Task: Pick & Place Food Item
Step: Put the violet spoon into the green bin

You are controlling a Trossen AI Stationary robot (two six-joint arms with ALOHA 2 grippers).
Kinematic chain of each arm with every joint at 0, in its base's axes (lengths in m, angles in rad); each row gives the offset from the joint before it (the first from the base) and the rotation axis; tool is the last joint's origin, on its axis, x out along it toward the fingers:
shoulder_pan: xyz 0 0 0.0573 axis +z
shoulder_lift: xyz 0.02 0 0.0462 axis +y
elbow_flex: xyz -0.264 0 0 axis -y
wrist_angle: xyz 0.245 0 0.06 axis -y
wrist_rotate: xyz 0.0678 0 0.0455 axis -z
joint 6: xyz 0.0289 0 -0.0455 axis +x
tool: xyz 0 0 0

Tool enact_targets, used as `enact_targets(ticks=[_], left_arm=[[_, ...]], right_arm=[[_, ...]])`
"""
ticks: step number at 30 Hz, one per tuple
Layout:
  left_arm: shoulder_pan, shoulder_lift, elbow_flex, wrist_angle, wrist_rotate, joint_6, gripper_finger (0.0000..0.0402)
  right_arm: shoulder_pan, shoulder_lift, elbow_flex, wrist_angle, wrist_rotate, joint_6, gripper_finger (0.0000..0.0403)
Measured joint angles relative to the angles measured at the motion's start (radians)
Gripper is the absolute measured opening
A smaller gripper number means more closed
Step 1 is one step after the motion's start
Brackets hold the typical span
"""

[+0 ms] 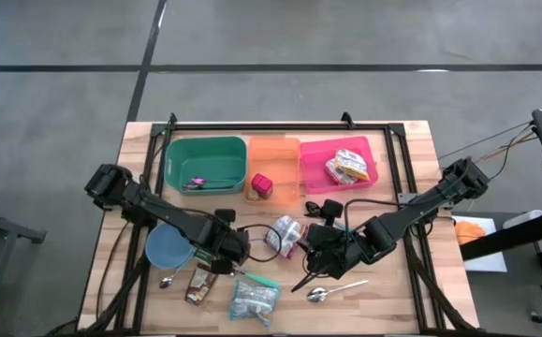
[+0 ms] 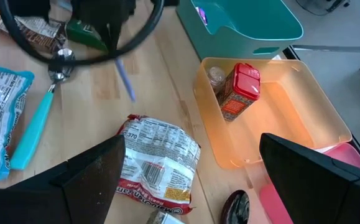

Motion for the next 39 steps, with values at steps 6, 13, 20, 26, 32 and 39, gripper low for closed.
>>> enact_targets(ticks=[6, 13, 20, 26, 32, 39], left_arm=[[0.002, -0.065, 0.054, -0.153, -0.067, 0.008, 0.0000], [0.045, -0.156, 0.090, -0.341, -0.153, 0.011, 0.0000], [0.146, -0.251, 0.090, -0.441, -0.223, 0.072, 0.0000], [0.288, -0.290, 0.082, -0.456, -0.239, 0.192, 0.0000], [0.478, -0.282, 0.077, -0.427, -0.242, 0.341, 0.0000], [0.675, -0.283, -0.019, -0.323, -0.155, 0.454, 0.0000]], right_arm=[[0.000, 0.000, 0.000, 0.000, 0.000, 0.002, 0.0367], [0.000, 0.000, 0.000, 0.001, -0.001, 0.002, 0.0367], [0.000, 0.000, 0.000, 0.003, -0.002, 0.002, 0.0367], [0.000, 0.000, 0.000, 0.003, -0.002, -0.001, 0.0367], [0.000, 0.000, 0.000, 0.003, -0.002, -0.001, 0.0367], [0.000, 0.000, 0.000, 0.003, -0.010, -0.001, 0.0367]])
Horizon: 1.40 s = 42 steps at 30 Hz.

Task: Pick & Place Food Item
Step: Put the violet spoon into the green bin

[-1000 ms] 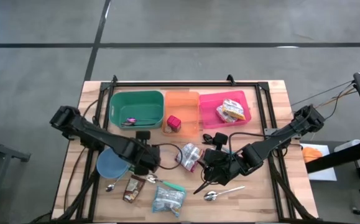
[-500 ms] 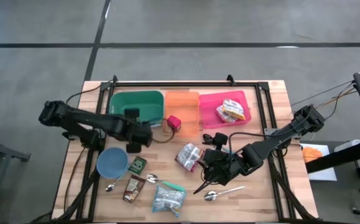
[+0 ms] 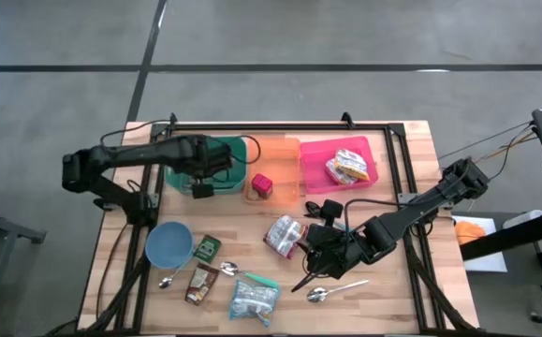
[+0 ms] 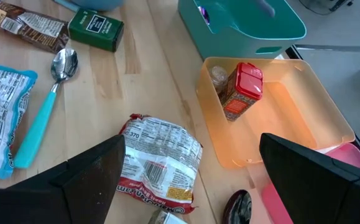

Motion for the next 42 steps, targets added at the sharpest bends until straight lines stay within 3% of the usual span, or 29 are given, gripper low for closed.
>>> enact_targets(ticks=[10, 16, 31, 42], left_arm=[[0.023, 0.000, -0.203, 0.195, 0.096, 0.115, 0.0000], [0.023, 0.001, -0.264, 0.215, 0.147, 0.115, 0.0000], [0.023, 0.002, -0.279, 0.339, 0.228, 0.095, 0.0000], [0.025, 0.018, -0.279, 0.359, 0.228, 0.047, 0.0000]], right_arm=[[0.000, 0.000, 0.000, -0.001, 0.000, 0.000, 0.0367], [0.000, 0.000, 0.001, 0.005, 0.000, -0.003, 0.0367], [0.000, 0.000, 0.002, 0.027, 0.000, -0.052, 0.0367], [-0.001, 0.000, 0.002, 0.030, 0.000, -0.053, 0.0367]])
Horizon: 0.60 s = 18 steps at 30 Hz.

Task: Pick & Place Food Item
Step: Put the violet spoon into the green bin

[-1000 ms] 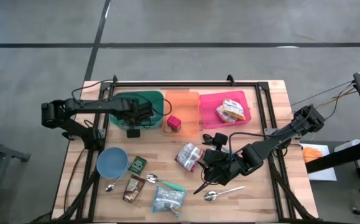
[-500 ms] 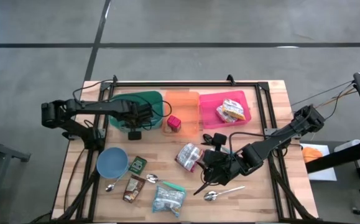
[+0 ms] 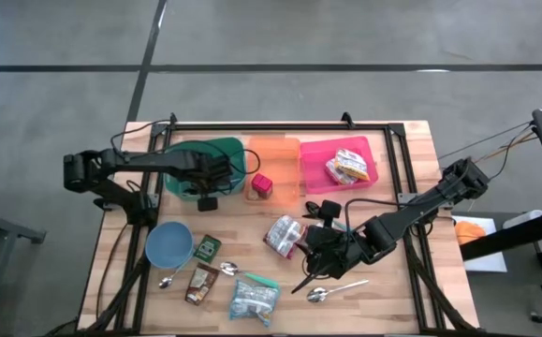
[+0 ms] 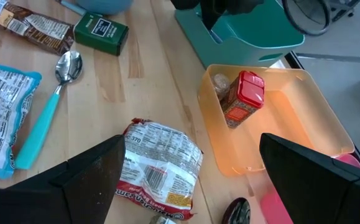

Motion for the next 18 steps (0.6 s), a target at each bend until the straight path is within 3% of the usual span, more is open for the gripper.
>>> enact_targets(ticks=[4, 10, 18], left_arm=[[0.001, 0.069, 0.001, -0.001, -0.003, -0.079, 0.0000], [-0.006, 0.174, 0.010, -0.005, -0.002, -0.074, 0.0000], [-0.006, 0.166, 0.013, -0.004, 0.006, -0.053, 0.0000]], right_arm=[[0.000, 0.000, 0.000, 0.021, 0.001, -0.005, 0.0367], [0.000, 0.000, 0.000, 0.024, 0.000, -0.015, 0.0367], [0.000, 0.001, 0.000, 0.027, -0.009, -0.027, 0.0367]])
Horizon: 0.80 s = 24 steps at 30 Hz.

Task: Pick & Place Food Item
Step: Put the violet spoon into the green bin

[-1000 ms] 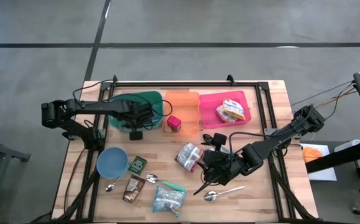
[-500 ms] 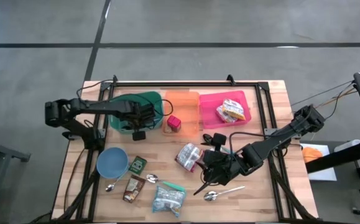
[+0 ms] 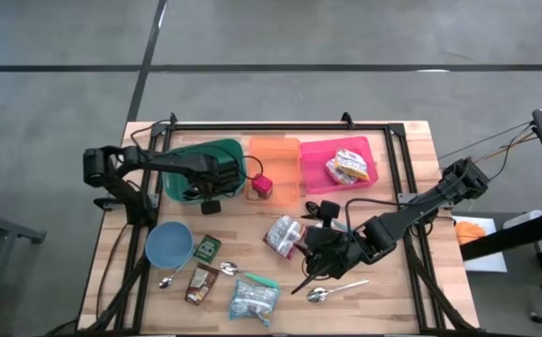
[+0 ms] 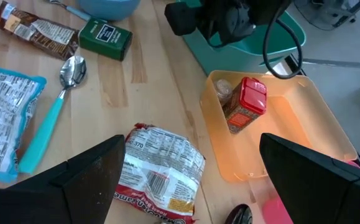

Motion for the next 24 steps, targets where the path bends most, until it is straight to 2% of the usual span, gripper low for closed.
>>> enact_targets(ticks=[17, 20, 24], left_arm=[[0.000, 0.000, 0.005, -0.008, 0.012, -0.004, 0.0004], [0.000, 0.000, 0.005, -0.008, 0.015, -0.005, 0.0027], [0.000, 0.000, 0.005, -0.011, 0.015, -0.022, 0.0079]], right_arm=[[0.000, 0.000, 0.000, 0.013, -0.014, -0.037, 0.0367], [0.000, 0.000, 0.000, 0.013, -0.014, -0.047, 0.0367], [0.000, 0.000, 0.000, 0.015, -0.014, -0.048, 0.0367]])
